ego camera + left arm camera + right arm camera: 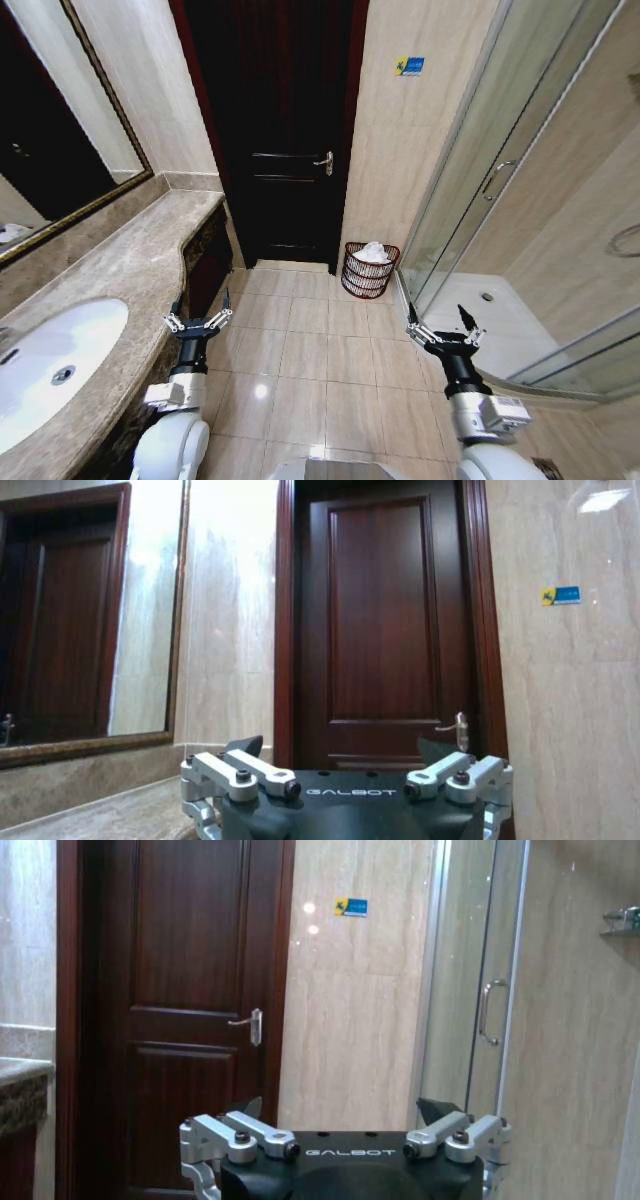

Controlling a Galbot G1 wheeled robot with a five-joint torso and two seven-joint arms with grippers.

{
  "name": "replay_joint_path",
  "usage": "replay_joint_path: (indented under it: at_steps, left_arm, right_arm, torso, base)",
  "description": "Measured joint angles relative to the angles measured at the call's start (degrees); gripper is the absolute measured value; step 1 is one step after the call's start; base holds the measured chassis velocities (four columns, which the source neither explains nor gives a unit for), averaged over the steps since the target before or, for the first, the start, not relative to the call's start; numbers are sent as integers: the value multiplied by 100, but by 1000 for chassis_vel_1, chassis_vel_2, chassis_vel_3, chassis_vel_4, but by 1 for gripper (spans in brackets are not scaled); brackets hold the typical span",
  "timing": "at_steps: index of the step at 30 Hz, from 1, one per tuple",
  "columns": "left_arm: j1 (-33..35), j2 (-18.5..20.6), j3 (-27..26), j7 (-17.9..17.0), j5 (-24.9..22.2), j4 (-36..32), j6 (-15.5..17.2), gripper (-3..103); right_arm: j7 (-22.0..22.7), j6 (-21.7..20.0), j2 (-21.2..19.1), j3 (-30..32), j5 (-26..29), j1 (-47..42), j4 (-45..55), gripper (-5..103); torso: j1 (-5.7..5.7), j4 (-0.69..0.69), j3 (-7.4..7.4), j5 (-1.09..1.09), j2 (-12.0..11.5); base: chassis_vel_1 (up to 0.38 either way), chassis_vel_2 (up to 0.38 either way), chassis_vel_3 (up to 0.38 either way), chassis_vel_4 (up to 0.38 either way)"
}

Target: Discard the used towel into the hamper.

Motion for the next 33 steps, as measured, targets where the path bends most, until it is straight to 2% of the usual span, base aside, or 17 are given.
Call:
replay_joint_path:
  at_steps: [8,11,13,18,24,27,29,33]
  left_arm:
    - [76,-33,67,21,-19,-162,56,100]
    - [73,-27,131,30,-66,-239,148,100]
    - [55,-45,160,80,-63,-316,227,100]
    - [35,-40,122,184,-63,-375,335,100]
    - [-88,5,119,216,-163,-330,414,100]
    - [-106,92,118,327,-551,-356,617,100]
    - [-103,102,122,338,-601,-356,630,100]
    - [0,158,158,436,-703,-353,697,100]
  right_arm:
    - [96,5,-13,6,-74,76,-3,100]
    - [166,212,91,29,-323,109,-28,100]
    - [182,386,356,6,-571,42,-44,100]
    - [129,448,539,-64,-749,-61,-34,100]
    - [127,327,538,-62,-800,61,-99,100]
    - [216,193,607,-42,-743,169,-200,100]
    - [221,184,627,-34,-736,170,-212,100]
    - [143,210,871,39,-731,113,-350,100]
  torso:
    - [-2,0,0,1,1]
    - [-5,0,-2,0,3]
    - [-5,0,-2,0,3]
    - [-1,0,0,0,2]
    - [0,0,0,0,1]
    - [0,0,0,0,1]
    - [-1,1,0,0,1]
    - [-1,0,0,0,1]
  base:
    - [75,-81,-88,80]
    - [72,-58,-70,64]
    - [12,-18,-22,31]
    - [0,0,0,0]
    - [0,0,0,0]
    - [0,0,0,0]
    - [0,0,0,0]
    - [0,0,0,0]
